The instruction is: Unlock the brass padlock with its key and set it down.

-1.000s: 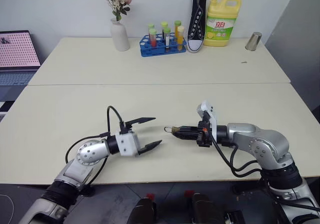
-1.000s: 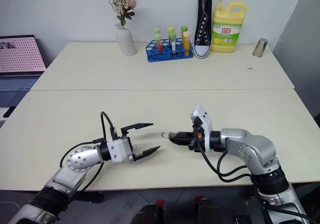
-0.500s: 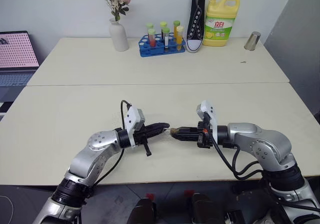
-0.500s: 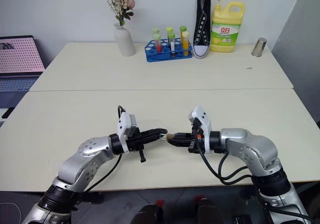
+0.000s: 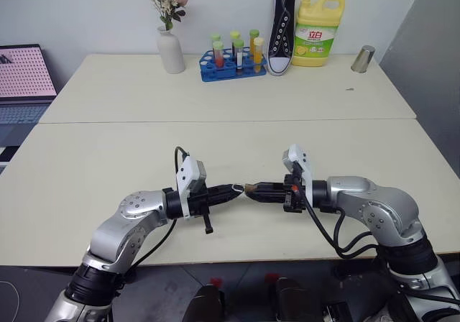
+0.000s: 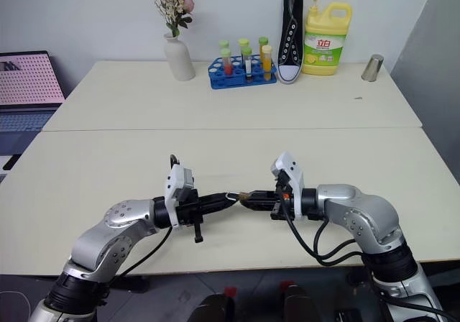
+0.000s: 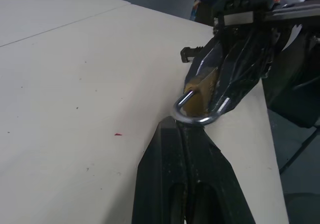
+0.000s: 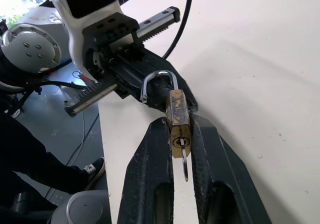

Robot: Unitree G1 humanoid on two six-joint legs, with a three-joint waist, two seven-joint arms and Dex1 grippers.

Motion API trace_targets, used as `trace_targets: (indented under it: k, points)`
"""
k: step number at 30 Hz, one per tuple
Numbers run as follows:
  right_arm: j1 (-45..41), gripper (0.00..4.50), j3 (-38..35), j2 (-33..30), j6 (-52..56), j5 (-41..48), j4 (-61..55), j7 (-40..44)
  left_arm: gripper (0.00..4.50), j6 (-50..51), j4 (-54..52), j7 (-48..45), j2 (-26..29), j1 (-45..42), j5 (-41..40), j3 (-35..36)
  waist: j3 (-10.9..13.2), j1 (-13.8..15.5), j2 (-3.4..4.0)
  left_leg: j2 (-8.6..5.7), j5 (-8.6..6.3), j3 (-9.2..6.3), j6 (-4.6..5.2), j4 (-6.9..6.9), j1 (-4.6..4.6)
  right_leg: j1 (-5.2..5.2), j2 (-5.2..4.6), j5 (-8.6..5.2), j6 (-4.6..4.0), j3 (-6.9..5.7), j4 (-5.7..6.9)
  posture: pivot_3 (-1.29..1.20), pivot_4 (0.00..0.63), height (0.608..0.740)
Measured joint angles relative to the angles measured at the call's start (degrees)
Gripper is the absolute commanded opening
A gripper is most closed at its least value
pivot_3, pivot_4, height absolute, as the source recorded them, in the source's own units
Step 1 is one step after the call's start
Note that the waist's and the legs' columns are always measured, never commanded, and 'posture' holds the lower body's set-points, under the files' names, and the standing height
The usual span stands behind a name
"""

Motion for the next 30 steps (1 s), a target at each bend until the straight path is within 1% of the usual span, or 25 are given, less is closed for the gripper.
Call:
trace_targets:
  k: [4,8,18,22,25,27,28,29,30]
  points:
    - [0.0,0.12,0.1,0.1,0.0,-0.7,0.0,0.1,0.00,4.7,-2.4,-0.8,1.0,0.5,-3.4,1.5,0.0,0.0,0.00,0.00,0.00,0.00,0.00,0.00,0.00,0.00,0.00,0.00,0.00,0.00,0.00,0.00,0.150,0.740]
    - [0.0,0.12,0.2,0.2,0.0,-0.8,0.0,0.2,0.00,8.5,-3.1,-0.2,0.9,0.2,-6.4,3.2,0.0,0.0,0.00,0.00,0.00,-0.01,0.00,0.00,0.00,0.00,0.00,0.00,0.00,-0.01,0.00,0.00,0.150,0.740]
    - [0.0,0.12,0.6,0.3,-0.1,-0.8,0.1,1.0,0.00,9.6,-3.1,1.3,-1.2,-1.0,-6.3,4.3,0.0,0.0,0.00,0.00,0.00,0.00,-0.01,0.00,0.00,0.00,0.00,0.00,0.00,0.01,-0.01,0.00,0.150,0.740]
    - [0.0,0.12,0.7,0.3,-0.1,-0.9,0.1,1.1,0.00,9.0,-3.3,0.9,-0.6,-0.8,-4.7,4.2,0.0,0.0,0.00,0.00,0.00,0.01,-0.01,0.00,0.00,0.00,0.00,0.00,0.00,0.01,-0.02,0.00,0.150,0.740]
    - [0.0,0.12,0.6,0.4,0.1,-0.9,0.3,1.0,0.00,3.5,-4.3,-0.6,1.3,0.9,0.2,4.2,0.0,0.0,0.02,0.00,0.00,0.03,-0.02,-0.03,0.00,-0.01,0.00,0.00,-0.01,0.04,-0.03,0.00,0.150,0.740]
    - [0.0,0.12,0.5,0.7,0.3,-0.7,0.3,0.9,0.00,-2.5,-4.4,-2.1,2.1,1.9,4.6,3.9,0.0,0.1,0.02,0.00,0.00,0.03,-0.02,-0.03,0.00,-0.01,0.00,0.00,-0.01,0.04,-0.06,0.00,0.150,0.740]
    - [0.0,0.12,0.4,0.7,0.5,-0.6,0.3,0.9,0.36,-6.6,-4.3,-3.2,2.9,2.5,7.5,3.5,0.0,0.1,0.02,0.00,0.00,0.04,-0.02,-0.03,0.00,0.00,-0.01,0.00,-0.01,0.04,-0.09,0.00,0.150,0.740]
    - [0.0,0.12,0.2,0.7,1.0,-0.6,0.3,0.9,0.57,-13.2,-3.6,-4.7,4.2,3.1,11.8,2.7,0.0,0.1,0.02,0.00,0.00,0.06,-0.03,-0.04,0.00,0.00,-0.01,0.00,-0.02,0.05,-0.11,0.00,0.150,0.740]
    - [0.0,0.12,-0.1,0.6,1.4,-0.5,0.5,0.9,0.90,-18.8,-2.7,-6.1,5.2,3.5,15.0,2.3,0.0,0.1,0.03,0.01,0.00,0.08,-0.03,-0.05,0.00,0.00,-0.01,0.00,-0.03,0.06,-0.13,0.00,0.150,0.740]
